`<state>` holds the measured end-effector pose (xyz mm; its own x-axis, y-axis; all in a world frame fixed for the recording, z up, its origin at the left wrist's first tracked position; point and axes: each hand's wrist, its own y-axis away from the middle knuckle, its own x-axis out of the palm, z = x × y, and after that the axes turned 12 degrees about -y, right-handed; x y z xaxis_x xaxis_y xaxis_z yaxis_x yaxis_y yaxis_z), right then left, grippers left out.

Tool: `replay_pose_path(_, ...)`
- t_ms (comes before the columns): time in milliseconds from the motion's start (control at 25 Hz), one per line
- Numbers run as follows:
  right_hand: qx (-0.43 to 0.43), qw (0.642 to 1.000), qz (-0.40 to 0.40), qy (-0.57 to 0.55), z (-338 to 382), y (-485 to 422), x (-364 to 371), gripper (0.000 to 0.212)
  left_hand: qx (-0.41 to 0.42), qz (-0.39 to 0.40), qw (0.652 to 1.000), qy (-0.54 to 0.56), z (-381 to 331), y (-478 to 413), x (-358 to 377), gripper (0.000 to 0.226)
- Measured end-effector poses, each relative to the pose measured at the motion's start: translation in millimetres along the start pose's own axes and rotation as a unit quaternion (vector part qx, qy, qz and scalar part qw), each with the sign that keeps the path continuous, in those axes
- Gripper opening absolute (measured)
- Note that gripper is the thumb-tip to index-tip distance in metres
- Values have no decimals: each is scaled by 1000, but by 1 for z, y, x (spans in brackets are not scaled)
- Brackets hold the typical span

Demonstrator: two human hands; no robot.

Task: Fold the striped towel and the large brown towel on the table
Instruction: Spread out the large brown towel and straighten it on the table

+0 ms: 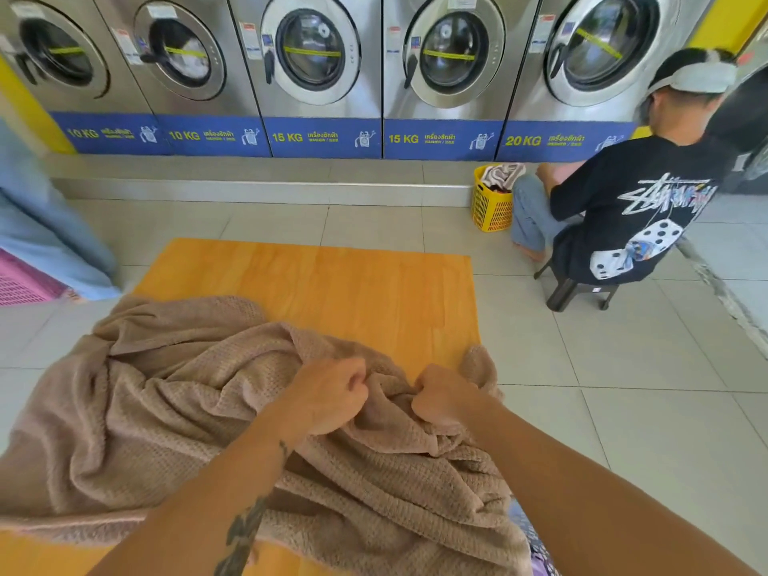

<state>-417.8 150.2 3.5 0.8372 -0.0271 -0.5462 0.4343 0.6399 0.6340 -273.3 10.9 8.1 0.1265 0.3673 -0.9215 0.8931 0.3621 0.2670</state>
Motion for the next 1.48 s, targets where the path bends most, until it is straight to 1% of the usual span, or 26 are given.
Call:
replay_pose_path(40, -15, 999, -13, -26, 2, 3, -6, 15, -12, -27, 1000, 10, -3, -4, -7, 20)
replay_pose_path(120, -44, 996, -51, -52, 8, 14, -20, 15, -21, -90, 995, -22, -12, -15, -20, 14)
replay_pose_path(200, -89, 986, -137, -28, 13, 21, -30, 23, -22, -156, 987, -37, -21, -31, -32, 8)
replay_pose_path(240, -122, 972, -198, -27, 14, 21, -34, 26, -21, -174, 984, -40, -25, -40, -36, 16)
replay_pose_path(280, -157, 955, -249, -39, 13, 18, -36, 27, -25, -166, 985, -48, -28, -48, -40, 33)
replay_pose_path(320, -179, 940, -280, -72, 13, 15, -40, 29, -29, -124, 990, -54, -31, -55, -45, 54)
replay_pose_path(360, -190, 928, -296, -120, 15, 15, -44, 30, -34, -53, 996, -55, -32, -59, -49, 74)
replay_pose_path(400, -192, 916, -305, -174, 17, 12, -50, 30, -37, 23, 997, -63, -34, -62, -53, 87)
replay_pose_path(440, -200, 900, -313, -228, 21, 13, -56, 31, -31, 80, 993, -75, -34, -63, -53, 90)
replay_pose_path(480, -213, 881, -324, -273, 24, 15, -63, 32, -19, 108, 991, -80, -33, -64, -51, 84)
replay_pose_path(560, -245, 847, -349, -318, 28, 15, -78, 30, -6, 77, 996, -46, -30, -65, -45, 60)
replay_pose_path(600, -253, 842, -356, -317, 27, 12, -84, 29, -10, 48, 999, -22, -29, -65, -43, 52)
replay_pose_path(720, -232, 859, -365, -274, 20, -2, -95, 31, -34, 8, 997, 70, -29, -70, -47, 44)
replay_pose_path(800, -201, 885, -335, -253, 13, -10, -97, 36, -51, -16, 989, 141, -27, -77, -56, 40)
replay_pose_path(840, -183, 902, -311, -238, 10, -13, -98, 39, -57, -42, 986, 148, -25, -80, -60, 34)
replay_pose_path(920, -155, 926, -273, -208, 13, -21, -107, 43, -59, -105, 986, 117, -21, -90, -70, 13)
replay_pose_path(960, -160, 926, -269, -210, 21, -25, -114, 42, -50, -107, 985, 125, -19, -96, -74, 7)
replay_pose_path(1040, -201, 904, -268, -264, 47, -34, -132, 39, -19, -63, 982, 176, -24, -108, -84, 37)
replay_pose_path(1080, -216, 891, -262, -301, 61, -38, -139, 39, -7, -57, 981, 183, -28, -116, -89, 39)
replay_pose_path(1160, -214, 873, -252, -358, 78, -43, -144, 39, -8, -139, 979, 145, -34, -132, -96, 10)
replay_pose_path(1200, -192, 881, -235, -363, 78, -45, -144, 39, -30, -198, 971, 127, -34, -138, -102, 7)
replay_pose_path(1240, -159, 904, -197, -345, 75, -47, -140, 40, -53, -245, 959, 131, -32, -143, -108, 10)
replay_pose_path(1320, -91, 967, -55, -233, 65, -55, -122, 39, -67, -283, 941, 173, -22, -152, -118, 10)
replay_pose_path(1360, -79, 980, -7, -183, 59, -62, -111, 36, -56, -277, 943, 176, -17, -154, -122, 10)
replay_pose_path(1400, -83, 984, -11, -156, 53, -72, -100, 32, -41, -265, 950, 159, -12, -156, -122, 10)
replay_pose_path(1480, -94, 978, -103, -153, 46, -86, -88, 17, -26, -246, 963, 108, -1, -157, -114, 8)
